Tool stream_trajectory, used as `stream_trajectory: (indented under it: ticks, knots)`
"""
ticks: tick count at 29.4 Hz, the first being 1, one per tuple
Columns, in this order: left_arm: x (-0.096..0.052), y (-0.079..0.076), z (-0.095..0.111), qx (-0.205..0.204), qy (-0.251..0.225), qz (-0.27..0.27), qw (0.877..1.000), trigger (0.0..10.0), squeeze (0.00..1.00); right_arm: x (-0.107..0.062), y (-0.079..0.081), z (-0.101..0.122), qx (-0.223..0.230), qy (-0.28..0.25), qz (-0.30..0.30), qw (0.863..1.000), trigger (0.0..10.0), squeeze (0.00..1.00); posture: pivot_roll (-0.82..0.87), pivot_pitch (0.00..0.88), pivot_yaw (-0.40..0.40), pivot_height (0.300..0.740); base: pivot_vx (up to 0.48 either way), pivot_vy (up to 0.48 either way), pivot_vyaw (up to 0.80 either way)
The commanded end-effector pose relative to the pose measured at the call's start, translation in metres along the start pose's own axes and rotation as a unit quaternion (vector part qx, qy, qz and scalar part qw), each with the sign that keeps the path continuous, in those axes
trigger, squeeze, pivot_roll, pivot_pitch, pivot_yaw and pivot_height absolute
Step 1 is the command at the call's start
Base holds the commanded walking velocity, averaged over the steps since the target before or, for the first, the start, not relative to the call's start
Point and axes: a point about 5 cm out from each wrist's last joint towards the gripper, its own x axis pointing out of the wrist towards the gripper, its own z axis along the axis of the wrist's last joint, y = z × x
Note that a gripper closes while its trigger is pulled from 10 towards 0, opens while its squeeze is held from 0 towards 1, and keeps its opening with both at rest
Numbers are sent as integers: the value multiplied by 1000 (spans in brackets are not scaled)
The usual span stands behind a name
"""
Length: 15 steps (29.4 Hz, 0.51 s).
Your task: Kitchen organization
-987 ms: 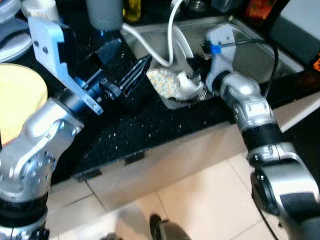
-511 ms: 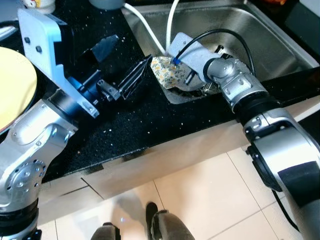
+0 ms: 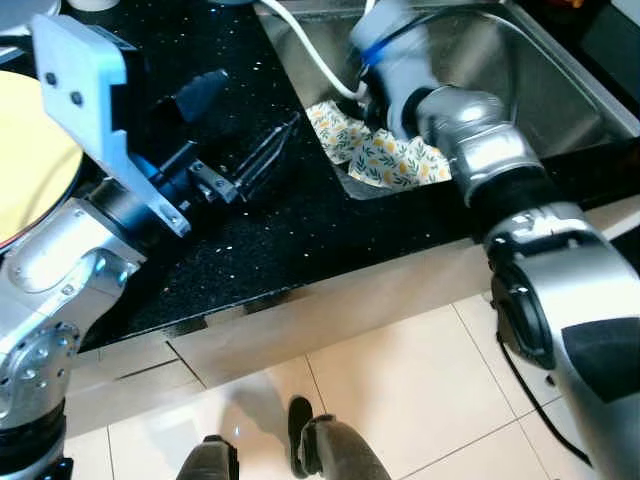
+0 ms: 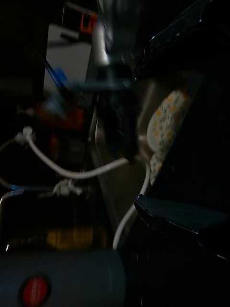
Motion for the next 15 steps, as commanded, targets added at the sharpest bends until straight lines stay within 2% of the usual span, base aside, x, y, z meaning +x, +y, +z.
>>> stream_trajectory:
  ticks: [1, 2, 3, 5, 6, 7, 10, 11, 12, 13, 14, 15]
  knots:
    - [-3, 1, 1, 19, 2, -5, 1000, 10000, 0, -21, 11, 6, 84, -102, 77, 988, 10000, 0, 117, 223, -112, 740, 0, 0, 0]
    - [-5, 3, 1, 26, 4, -4, 1000, 10000, 0, -38, 22, 6, 116, -157, 120, 973, 10000, 0, 117, 214, -109, 740, 0, 0, 0]
    - [-5, 3, 1, 26, 4, -4, 1000, 10000, 0, -38, 22, 6, 116, -157, 120, 973, 10000, 0, 117, 214, -109, 740, 0, 0, 0]
    - [-5, 9, -1, 41, 10, 1, 999, 10000, 0, -64, 43, -1, 174, -223, 171, 944, 10000, 0, 121, 176, -97, 740, 0, 0, 0]
    - [-5, 11, -2, 46, 12, 4, 999, 10000, 0, -71, 50, -3, 194, -241, 183, 933, 10000, 0, 122, 172, -95, 740, 0, 0, 0]
    - [-5, 11, -2, 46, 12, 4, 999, 10000, 0, -71, 50, -3, 194, -241, 183, 933, 10000, 0, 122, 172, -95, 740, 0, 0, 0]
    - [-6, 23, -4, 76, 24, 30, 996, 10000, 0, -83, 78, -21, 272, -269, 201, 902, 10000, 0, 121, 138, -78, 740, 0, 0, 0]
    - [-6, 23, -4, 76, 24, 30, 996, 10000, 0, -83, 78, -21, 272, -269, 201, 902, 10000, 0, 121, 138, -78, 740, 0, 0, 0]
    - [-6, 27, -4, 87, 29, 38, 995, 10000, 0, -87, 91, -26, 284, -272, 217, 893, 10000, 0, 124, 135, -75, 740, 0, 0, 0]
    - [-6, 31, -6, 102, 36, 50, 993, 10000, 0, -90, 104, -30, 306, -280, 240, 878, 10000, 0, 126, 125, -72, 740, 0, 0, 0]
    - [-6, 31, -6, 102, 36, 50, 993, 10000, 0, -90, 104, -30, 306, -280, 240, 878, 10000, 0, 126, 125, -72, 740, 0, 0, 0]
    - [-7, 34, -7, 112, 40, 61, 991, 10000, 0, -95, 116, -32, 327, -287, 264, 861, 10000, 0, 128, 117, -69, 740, 0, 0, 0]
